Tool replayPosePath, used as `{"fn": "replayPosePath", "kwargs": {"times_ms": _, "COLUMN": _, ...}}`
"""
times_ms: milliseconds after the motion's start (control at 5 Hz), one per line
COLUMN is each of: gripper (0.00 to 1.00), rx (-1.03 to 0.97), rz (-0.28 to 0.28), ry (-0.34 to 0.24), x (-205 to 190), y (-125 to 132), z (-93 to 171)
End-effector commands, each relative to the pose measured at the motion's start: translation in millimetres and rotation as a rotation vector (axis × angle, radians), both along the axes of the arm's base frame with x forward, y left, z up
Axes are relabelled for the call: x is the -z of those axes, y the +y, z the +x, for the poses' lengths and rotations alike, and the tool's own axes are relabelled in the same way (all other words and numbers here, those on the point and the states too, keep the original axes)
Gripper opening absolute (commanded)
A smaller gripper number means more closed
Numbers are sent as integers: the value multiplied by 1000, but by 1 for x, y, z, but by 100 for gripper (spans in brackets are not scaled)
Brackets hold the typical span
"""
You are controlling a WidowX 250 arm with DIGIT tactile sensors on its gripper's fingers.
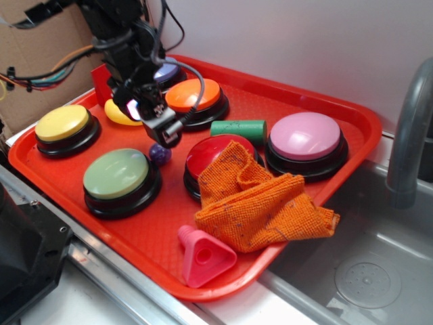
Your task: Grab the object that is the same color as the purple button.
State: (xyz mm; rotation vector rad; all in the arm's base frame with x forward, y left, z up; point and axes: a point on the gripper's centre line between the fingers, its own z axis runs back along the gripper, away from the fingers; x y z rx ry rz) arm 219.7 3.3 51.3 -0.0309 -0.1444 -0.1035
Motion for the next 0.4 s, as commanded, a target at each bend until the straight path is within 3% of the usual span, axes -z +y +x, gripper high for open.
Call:
{"fn": "replayPosePath", "kwargs": {"times_ms": 0, "gripper": 100, "rx": -4, "rz": -13, "ry": -12, "x": 13, "y": 2, "z": 7}}
{"fn": "replayPosePath", "kwargs": {"times_ms": 200, "gripper": 100, "rx": -4, "rz": -40, "ry": -7, "x": 21, "y": 0, "z": 8}}
